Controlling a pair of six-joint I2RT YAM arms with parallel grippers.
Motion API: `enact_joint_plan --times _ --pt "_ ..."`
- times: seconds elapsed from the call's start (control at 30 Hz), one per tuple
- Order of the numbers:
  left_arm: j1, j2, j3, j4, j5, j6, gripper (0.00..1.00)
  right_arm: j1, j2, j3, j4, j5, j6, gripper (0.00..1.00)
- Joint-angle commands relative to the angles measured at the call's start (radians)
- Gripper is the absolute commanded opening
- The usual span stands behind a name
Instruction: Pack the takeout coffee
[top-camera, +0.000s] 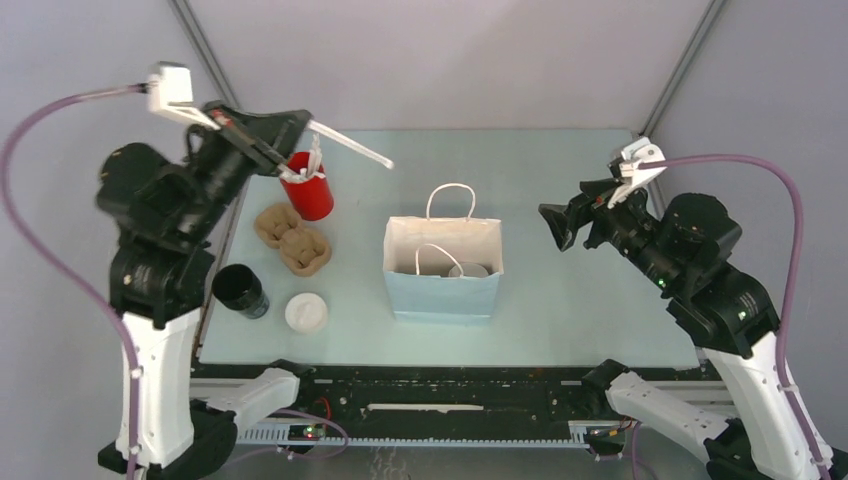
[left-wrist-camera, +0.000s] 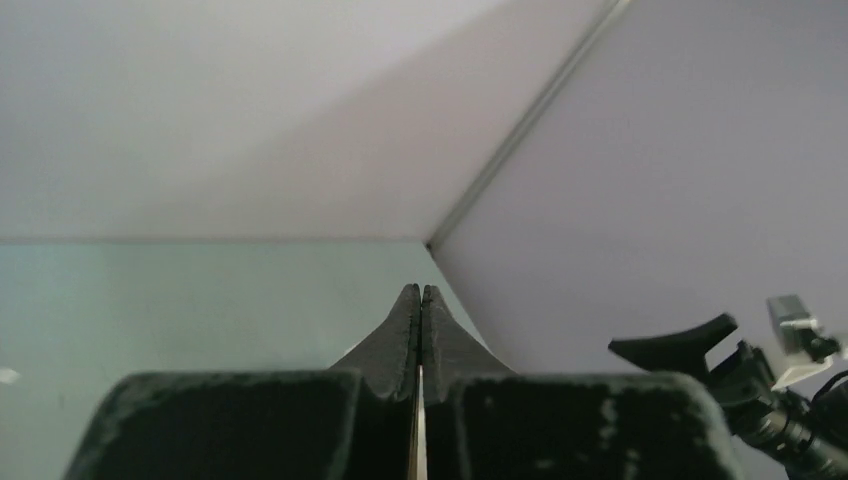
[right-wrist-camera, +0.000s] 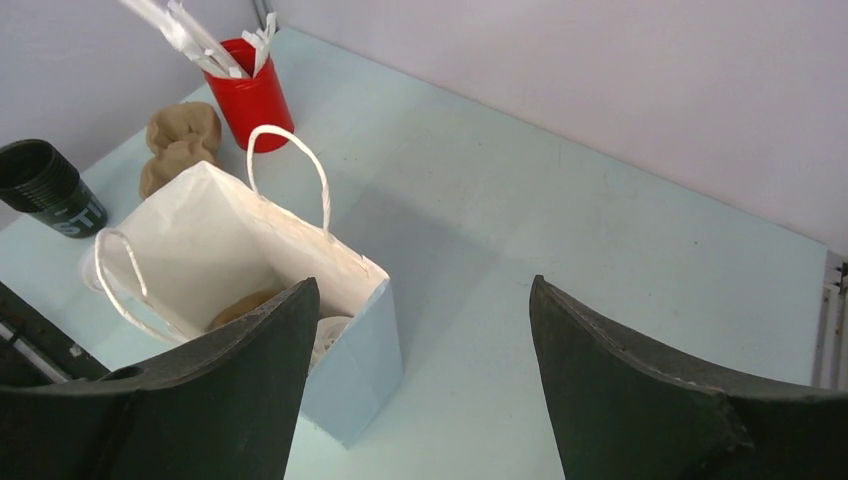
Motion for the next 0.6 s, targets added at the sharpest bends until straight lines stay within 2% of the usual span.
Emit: enact_joint_plan --times 0.0,0.1,0.27,0.57 --pt "-0.099 0.037 -0.118 0.08 0.079 -0.089 0.0 -0.004 -0.058 -0.005 0.027 0.033 0.054 0.85" --pt "-0.168 0.055 -0.132 0.089 0.074 -0.075 0.0 -0.003 -0.104 -0.017 0.019 0.052 0.068 0.85" --pt "-0.223 0.093 -0.149 0.054 0.1 -0.047 0.0 -0.004 -0.167 -0.026 -0.017 0.066 0.124 0.84" --pt "-0.257 -0.023 -0.227 0.006 0.037 -0.009 0.0 -0.004 -0.205 -0.023 -0.042 0.103 0.146 0.84"
